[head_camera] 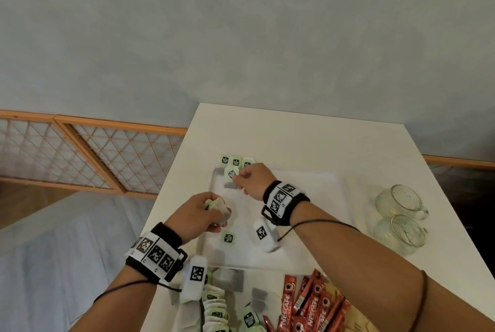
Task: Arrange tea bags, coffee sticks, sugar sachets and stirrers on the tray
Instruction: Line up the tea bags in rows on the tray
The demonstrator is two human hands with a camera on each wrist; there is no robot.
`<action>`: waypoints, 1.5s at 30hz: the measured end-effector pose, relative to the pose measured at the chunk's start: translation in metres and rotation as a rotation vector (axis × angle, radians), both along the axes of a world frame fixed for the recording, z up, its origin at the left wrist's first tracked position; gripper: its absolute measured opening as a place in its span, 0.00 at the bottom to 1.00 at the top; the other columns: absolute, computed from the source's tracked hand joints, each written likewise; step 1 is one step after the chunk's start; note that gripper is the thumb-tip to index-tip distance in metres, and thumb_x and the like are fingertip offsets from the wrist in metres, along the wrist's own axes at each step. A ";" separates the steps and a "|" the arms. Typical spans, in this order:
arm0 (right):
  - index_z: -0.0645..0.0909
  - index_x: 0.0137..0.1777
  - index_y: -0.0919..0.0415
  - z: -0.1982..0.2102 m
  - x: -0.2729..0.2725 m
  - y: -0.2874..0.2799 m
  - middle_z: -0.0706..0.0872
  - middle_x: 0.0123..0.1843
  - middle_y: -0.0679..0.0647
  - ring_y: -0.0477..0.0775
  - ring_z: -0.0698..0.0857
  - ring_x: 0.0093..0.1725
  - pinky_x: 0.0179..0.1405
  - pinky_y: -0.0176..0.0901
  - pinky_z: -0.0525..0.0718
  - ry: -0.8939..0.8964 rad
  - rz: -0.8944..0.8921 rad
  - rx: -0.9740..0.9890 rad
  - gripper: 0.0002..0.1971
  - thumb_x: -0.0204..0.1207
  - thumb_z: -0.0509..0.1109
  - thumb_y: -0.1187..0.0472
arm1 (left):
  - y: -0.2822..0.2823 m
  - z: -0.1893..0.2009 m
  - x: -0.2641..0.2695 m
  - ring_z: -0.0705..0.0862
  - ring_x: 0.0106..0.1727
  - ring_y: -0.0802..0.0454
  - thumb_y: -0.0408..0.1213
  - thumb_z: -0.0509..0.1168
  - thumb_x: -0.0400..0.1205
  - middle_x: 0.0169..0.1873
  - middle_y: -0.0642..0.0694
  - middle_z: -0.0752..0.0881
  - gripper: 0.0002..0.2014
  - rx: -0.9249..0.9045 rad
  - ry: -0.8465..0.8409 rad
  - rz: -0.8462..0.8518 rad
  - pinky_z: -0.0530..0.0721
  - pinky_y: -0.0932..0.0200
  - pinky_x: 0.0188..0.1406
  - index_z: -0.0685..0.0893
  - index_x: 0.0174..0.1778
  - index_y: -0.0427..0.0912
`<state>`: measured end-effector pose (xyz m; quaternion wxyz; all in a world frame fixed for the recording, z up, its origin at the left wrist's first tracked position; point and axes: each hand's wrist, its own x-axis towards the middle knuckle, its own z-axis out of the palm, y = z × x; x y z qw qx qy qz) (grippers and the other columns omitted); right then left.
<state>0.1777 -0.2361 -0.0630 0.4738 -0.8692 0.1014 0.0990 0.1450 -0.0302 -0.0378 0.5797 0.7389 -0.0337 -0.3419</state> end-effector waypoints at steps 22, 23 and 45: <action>0.92 0.55 0.63 0.018 0.009 0.013 0.89 0.41 0.51 0.51 0.85 0.39 0.47 0.45 0.86 0.079 0.131 -0.063 0.11 0.80 0.67 0.66 | 0.006 0.001 0.015 0.91 0.37 0.45 0.31 0.72 0.82 0.42 0.31 0.91 0.09 0.047 -0.093 0.091 0.89 0.58 0.33 0.84 0.54 0.29; 0.91 0.60 0.61 0.019 -0.001 0.010 0.91 0.48 0.51 0.48 0.86 0.45 0.53 0.40 0.85 0.093 0.214 -0.030 0.14 0.80 0.67 0.68 | 0.005 0.002 0.015 0.91 0.38 0.46 0.32 0.73 0.82 0.43 0.31 0.91 0.10 0.042 -0.095 0.095 0.89 0.58 0.33 0.85 0.55 0.30; 0.89 0.44 0.57 0.009 -0.058 0.001 0.89 0.39 0.53 0.51 0.84 0.37 0.41 0.44 0.83 0.137 0.429 -0.237 0.09 0.77 0.76 0.52 | -0.003 0.019 0.015 0.86 0.35 0.49 0.33 0.75 0.80 0.35 0.41 0.88 0.07 -0.086 -0.105 0.059 0.78 0.61 0.29 0.87 0.51 0.35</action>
